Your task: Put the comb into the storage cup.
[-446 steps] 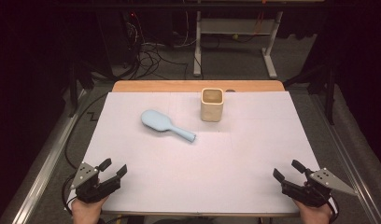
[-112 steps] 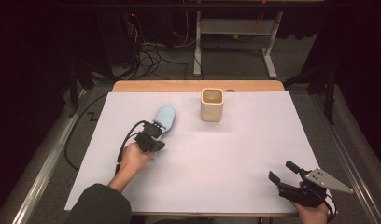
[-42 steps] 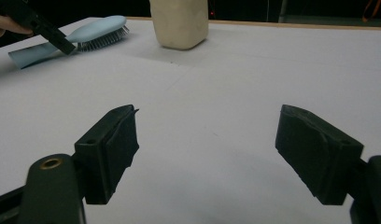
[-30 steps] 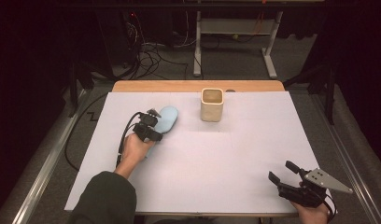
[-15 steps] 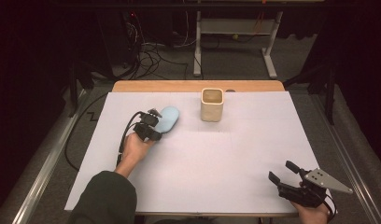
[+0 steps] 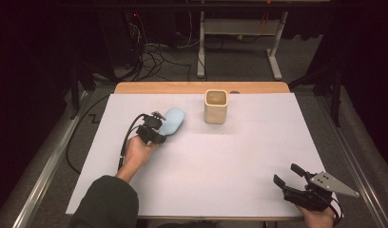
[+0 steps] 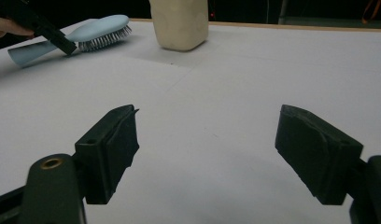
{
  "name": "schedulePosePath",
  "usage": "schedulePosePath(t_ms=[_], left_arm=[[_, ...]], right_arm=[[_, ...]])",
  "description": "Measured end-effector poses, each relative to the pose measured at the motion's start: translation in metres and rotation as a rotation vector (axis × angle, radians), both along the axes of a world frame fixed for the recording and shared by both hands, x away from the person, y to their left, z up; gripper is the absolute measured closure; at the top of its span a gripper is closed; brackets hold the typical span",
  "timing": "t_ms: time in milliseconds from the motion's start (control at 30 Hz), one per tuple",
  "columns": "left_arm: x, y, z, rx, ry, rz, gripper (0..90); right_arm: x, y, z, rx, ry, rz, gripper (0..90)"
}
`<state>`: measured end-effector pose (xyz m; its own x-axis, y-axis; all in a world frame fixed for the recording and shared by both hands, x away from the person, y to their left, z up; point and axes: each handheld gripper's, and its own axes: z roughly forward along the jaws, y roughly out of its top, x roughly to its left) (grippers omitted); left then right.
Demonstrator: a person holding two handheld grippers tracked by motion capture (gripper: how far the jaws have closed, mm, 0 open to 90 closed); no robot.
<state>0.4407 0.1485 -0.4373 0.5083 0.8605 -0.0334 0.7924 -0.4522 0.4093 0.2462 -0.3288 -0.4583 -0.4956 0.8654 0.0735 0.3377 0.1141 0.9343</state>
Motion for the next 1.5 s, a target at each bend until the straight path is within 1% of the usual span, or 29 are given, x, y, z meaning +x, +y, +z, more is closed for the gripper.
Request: schedulePosePath(t_ms=[200,300,500,600,667,767,933,1167,1367,1500], left_arm=[[-0.003,0.001,0.003,-0.018,-0.005,-0.01,69.4],[-0.005,0.001,0.005,-0.023,-0.004,-0.024,69.4],[-0.013,0.004,0.008,-0.035,-0.016,-0.041,69.4],[-0.016,0.005,0.009,-0.049,-0.024,-0.04,69.4],[-0.018,0.005,0.009,-0.049,-0.028,-0.048,69.4],[-0.021,0.005,0.01,-0.058,-0.035,-0.052,69.4],[-0.026,0.004,0.013,-0.073,-0.034,-0.068,69.4],[-0.032,0.002,0.013,-0.082,-0.045,-0.082,69.3],[-0.038,0.0,0.015,-0.097,-0.055,-0.101,69.3],[-0.043,-0.002,0.017,-0.1,-0.062,-0.117,69.4]], right_arm=[[0.0,0.0,0.0,0.0,-0.002,0.0,21.9],[0.0,0.0,0.0,0.0,-0.002,0.0,21.9],[0.0,0.0,0.0,0.004,0.001,0.001,21.8],[0.0,0.001,0.0,0.001,-0.002,0.002,21.8],[0.0,0.001,0.0,0.001,-0.002,0.002,21.8],[0.0,0.001,0.0,0.002,0.001,-0.001,21.8],[0.001,0.001,0.0,0.001,-0.001,0.003,21.8],[0.001,0.001,0.0,0.001,0.0,0.003,21.8],[0.001,0.001,0.0,0.002,0.002,0.002,21.8],[0.001,0.001,0.0,0.003,0.002,0.003,21.8]])
